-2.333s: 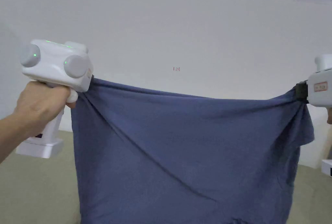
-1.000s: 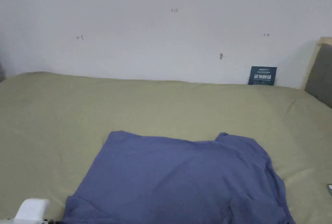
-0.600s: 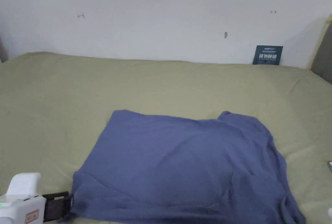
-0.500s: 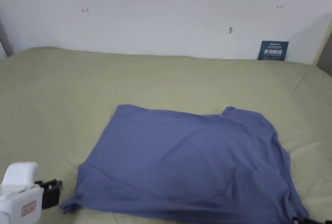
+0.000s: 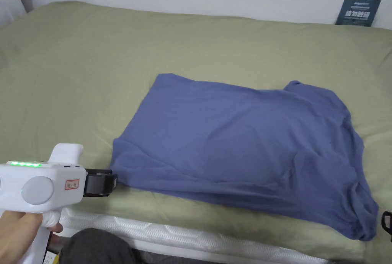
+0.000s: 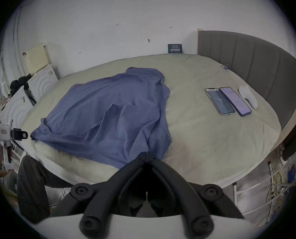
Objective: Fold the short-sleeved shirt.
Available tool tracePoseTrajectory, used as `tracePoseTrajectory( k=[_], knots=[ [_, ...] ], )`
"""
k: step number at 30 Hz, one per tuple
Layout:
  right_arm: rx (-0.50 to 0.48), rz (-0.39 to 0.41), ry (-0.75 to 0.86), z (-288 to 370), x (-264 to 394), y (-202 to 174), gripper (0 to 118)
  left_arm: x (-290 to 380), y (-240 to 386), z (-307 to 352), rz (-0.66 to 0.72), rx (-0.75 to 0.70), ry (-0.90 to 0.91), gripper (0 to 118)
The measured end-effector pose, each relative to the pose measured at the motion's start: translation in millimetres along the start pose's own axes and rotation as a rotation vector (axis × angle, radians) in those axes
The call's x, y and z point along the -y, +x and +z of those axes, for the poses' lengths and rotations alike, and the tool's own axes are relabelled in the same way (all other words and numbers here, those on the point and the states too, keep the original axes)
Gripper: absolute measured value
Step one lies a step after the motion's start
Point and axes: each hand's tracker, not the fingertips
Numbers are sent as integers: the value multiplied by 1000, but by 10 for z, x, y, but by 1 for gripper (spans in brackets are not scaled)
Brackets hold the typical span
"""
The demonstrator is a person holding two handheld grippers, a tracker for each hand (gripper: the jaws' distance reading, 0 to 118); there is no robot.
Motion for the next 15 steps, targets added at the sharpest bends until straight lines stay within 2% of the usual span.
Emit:
tracePoseTrajectory(
  k=[3, 7, 8, 9, 10, 12, 13, 14, 15],
  knots=[
    [0, 0, 2, -14, -19, 5, 0, -142, 40, -218, -15, -19, -59, 112],
    [4, 6, -13, -64, -44, 25, 0, -219, 124, -375, -23, -21, -98, 104],
    [-1, 4, -18, -89, -44, 51, 0, -227, 127, -337, -18, -10, -98, 87],
    [-11, 2, -23, -130, -38, 101, 0, -233, 139, -331, -6, 0, -96, 52],
    [-21, 4, -35, -146, -48, 117, 16, -223, 148, -355, 28, 50, -95, 6],
    [-69, 2, -102, -233, -44, 134, 106, -220, 194, -340, 15, 10, -94, 6],
    [-57, 30, -41, -245, 18, 118, 114, -211, 208, -337, -5, 5, -89, 6],
    [-70, 52, -63, -329, 21, 132, 108, -206, 217, -335, -20, -5, -86, 6],
    [-40, 53, -106, -415, 26, 148, 108, -202, 208, -333, -18, -5, -85, 6]
  ],
)
